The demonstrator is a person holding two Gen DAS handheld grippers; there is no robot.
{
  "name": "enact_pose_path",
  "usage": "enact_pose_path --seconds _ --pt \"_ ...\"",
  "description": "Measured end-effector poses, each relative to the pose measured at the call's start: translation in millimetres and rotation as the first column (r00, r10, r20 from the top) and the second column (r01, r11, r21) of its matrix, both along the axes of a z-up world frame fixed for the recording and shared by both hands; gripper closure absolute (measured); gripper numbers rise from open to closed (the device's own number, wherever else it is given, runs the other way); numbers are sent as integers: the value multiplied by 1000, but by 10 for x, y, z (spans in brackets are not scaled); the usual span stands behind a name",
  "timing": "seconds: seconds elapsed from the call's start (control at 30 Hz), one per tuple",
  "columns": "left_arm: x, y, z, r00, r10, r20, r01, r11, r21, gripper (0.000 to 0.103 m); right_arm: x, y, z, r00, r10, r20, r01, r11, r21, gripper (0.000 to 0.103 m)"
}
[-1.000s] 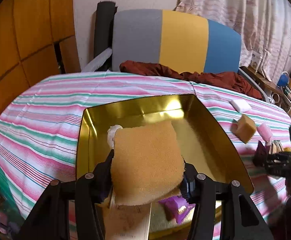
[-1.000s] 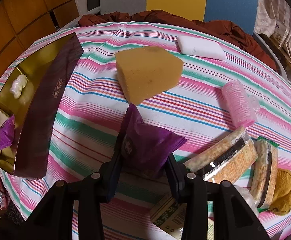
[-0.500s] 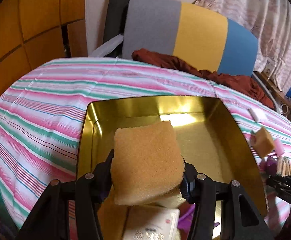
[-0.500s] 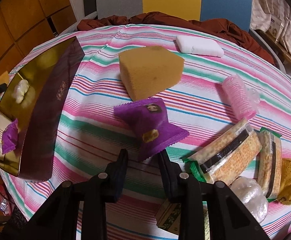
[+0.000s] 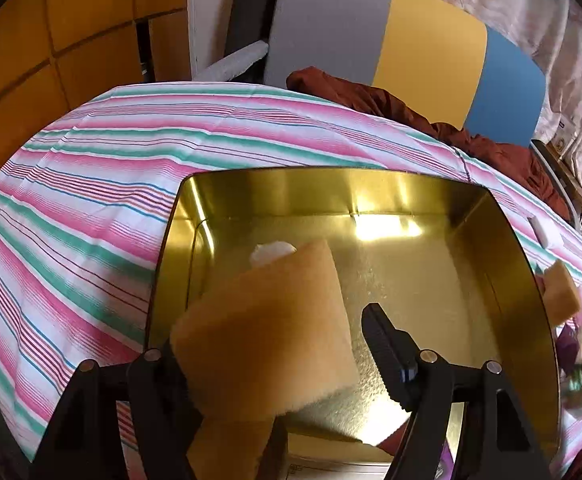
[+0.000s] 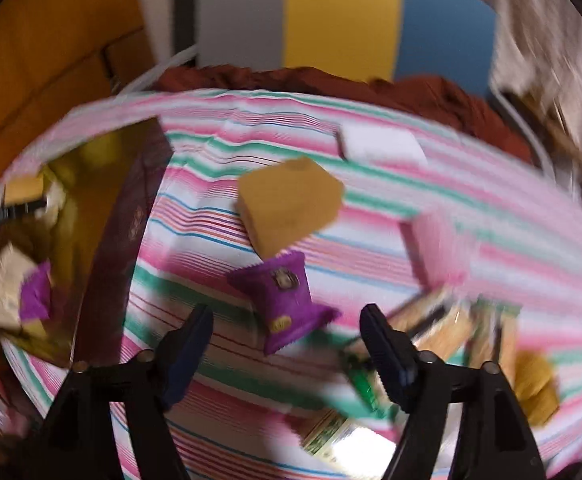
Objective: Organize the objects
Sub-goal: 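Lower the sponge into the gold tray and open the left gripper while the right gripper carries the packet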
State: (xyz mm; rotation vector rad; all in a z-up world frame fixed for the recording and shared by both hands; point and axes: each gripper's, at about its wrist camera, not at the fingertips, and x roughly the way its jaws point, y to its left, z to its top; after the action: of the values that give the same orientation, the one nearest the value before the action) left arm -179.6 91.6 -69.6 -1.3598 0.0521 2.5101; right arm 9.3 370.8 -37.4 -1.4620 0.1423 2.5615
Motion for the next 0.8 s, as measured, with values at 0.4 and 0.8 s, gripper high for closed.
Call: enact_pose_path --seconds 0.4,0.8 --pt "276 -221 278 997 5 -76 -3 1000 23 24 -385 -52 -389 989 59 138 -70 995 73 59" --pt "761 -429 475 991 18 -134 -8 997 79 23 -279 -70 -418 996 28 86 -30 999 29 68"
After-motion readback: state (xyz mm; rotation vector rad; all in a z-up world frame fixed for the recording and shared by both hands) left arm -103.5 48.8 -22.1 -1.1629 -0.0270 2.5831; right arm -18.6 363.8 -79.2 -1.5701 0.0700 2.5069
